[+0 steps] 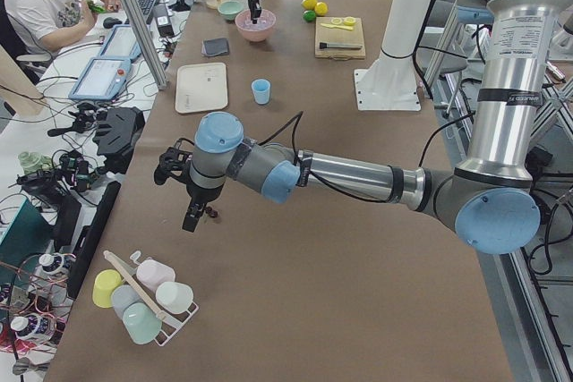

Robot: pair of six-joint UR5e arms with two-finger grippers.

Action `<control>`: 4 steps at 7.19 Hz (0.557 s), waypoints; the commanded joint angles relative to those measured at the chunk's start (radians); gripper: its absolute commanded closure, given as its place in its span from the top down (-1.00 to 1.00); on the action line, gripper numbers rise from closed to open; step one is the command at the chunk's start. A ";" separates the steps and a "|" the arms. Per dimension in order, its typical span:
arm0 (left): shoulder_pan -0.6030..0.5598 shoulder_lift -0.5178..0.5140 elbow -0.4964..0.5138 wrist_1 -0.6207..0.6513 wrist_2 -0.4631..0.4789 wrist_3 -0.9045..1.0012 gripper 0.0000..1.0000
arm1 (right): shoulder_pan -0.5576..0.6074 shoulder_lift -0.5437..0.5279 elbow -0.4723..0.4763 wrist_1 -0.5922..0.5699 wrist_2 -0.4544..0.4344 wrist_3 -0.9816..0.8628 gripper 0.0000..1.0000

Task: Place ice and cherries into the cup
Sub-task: 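Carry the ice cube with the right gripper over the light blue cup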

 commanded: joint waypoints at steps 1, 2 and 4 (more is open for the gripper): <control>0.008 -0.013 0.042 -0.029 0.000 -0.002 0.95 | -0.115 0.169 -0.041 -0.016 -0.044 0.247 -1.00; 0.010 -0.016 0.074 -0.075 -0.002 -0.010 0.94 | -0.176 0.259 -0.098 -0.011 -0.117 0.348 -1.00; 0.010 -0.041 0.096 -0.075 -0.002 -0.011 0.94 | -0.277 0.347 -0.230 0.074 -0.251 0.418 -1.00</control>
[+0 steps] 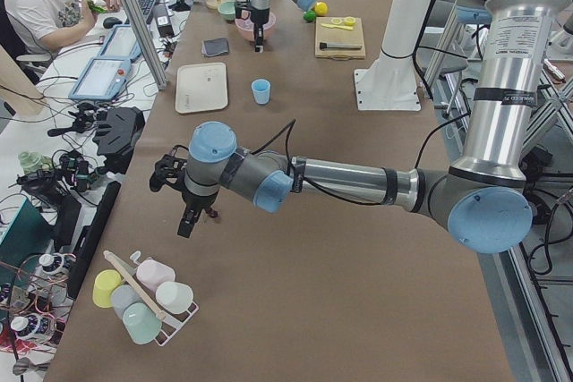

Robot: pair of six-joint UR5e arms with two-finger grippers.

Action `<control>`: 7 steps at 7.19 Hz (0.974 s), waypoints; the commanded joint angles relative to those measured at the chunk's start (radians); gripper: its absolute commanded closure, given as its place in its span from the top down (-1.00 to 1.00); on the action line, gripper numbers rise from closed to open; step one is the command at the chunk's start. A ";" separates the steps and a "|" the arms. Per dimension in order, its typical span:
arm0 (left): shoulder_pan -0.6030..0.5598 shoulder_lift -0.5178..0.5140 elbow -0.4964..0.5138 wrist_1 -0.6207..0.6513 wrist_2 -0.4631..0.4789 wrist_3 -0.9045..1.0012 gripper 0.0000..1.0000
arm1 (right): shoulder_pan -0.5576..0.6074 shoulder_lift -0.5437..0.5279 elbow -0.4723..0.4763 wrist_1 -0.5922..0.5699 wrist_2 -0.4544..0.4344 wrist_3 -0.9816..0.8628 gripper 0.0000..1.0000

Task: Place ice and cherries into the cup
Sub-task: 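Carry the ice cube with the right gripper over the light blue cup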

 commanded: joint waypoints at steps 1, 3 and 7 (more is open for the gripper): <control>0.004 -0.015 0.016 -0.005 -0.005 -0.002 0.94 | -0.087 0.077 -0.155 0.155 -0.114 0.104 -1.00; 0.013 -0.016 0.017 -0.007 -0.006 -0.002 0.94 | -0.101 0.111 -0.215 0.175 -0.137 0.106 -1.00; 0.019 -0.039 0.034 -0.002 -0.006 -0.002 0.94 | -0.119 0.135 -0.240 0.209 -0.168 0.105 -0.80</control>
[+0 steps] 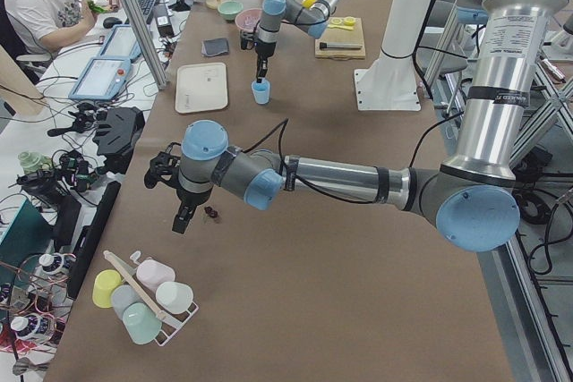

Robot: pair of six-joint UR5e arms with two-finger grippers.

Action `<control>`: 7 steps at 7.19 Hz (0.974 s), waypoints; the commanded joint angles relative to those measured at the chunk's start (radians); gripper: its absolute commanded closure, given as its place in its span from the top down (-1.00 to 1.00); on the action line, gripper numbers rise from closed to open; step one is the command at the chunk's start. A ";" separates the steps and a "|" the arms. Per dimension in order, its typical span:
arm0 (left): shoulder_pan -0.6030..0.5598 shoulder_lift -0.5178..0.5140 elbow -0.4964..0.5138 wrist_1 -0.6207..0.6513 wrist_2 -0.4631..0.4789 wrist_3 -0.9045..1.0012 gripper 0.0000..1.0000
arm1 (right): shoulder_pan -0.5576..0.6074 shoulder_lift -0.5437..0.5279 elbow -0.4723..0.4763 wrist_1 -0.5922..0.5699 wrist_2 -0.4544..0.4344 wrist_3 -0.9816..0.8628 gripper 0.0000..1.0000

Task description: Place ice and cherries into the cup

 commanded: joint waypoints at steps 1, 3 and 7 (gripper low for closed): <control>0.000 -0.006 0.004 0.000 -0.001 -0.001 0.94 | -0.001 -0.001 -0.033 0.056 -0.017 0.000 0.07; 0.000 -0.011 0.009 0.003 0.000 0.000 0.94 | 0.028 0.004 -0.015 0.058 -0.009 -0.014 0.96; 0.002 -0.028 0.038 -0.008 -0.001 0.000 0.94 | 0.267 -0.300 0.291 -0.082 0.241 -0.290 0.97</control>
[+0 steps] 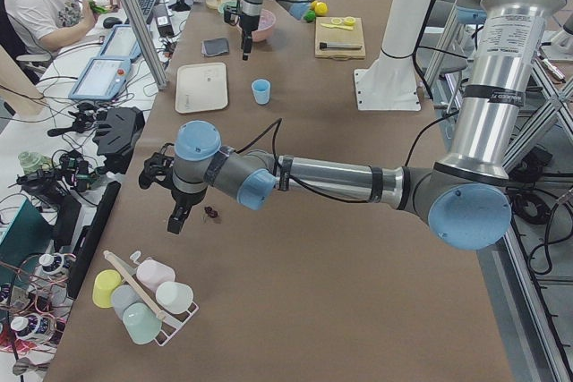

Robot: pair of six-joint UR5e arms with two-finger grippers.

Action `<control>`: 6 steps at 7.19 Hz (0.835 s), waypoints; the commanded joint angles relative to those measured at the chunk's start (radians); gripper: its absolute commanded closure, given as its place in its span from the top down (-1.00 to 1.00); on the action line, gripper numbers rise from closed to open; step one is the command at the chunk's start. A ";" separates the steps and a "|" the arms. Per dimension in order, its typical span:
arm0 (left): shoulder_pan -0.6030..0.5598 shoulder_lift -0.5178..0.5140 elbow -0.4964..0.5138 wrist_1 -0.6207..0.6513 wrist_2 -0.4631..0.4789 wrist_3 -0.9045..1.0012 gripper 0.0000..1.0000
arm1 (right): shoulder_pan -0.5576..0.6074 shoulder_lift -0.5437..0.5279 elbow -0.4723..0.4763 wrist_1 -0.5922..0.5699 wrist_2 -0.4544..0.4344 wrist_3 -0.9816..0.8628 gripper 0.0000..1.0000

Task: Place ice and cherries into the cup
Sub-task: 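Move the right gripper back over the pink bowl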

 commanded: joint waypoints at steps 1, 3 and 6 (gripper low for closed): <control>0.000 0.001 -0.004 -0.003 -0.001 -0.001 0.94 | 0.158 -0.296 0.201 -0.010 0.148 -0.237 0.97; 0.000 0.001 -0.007 -0.005 -0.003 0.008 0.94 | 0.195 -0.423 0.232 0.001 0.195 -0.183 0.96; 0.000 0.003 -0.015 -0.005 -0.003 0.002 0.94 | 0.192 -0.476 0.105 0.157 0.190 -0.163 0.97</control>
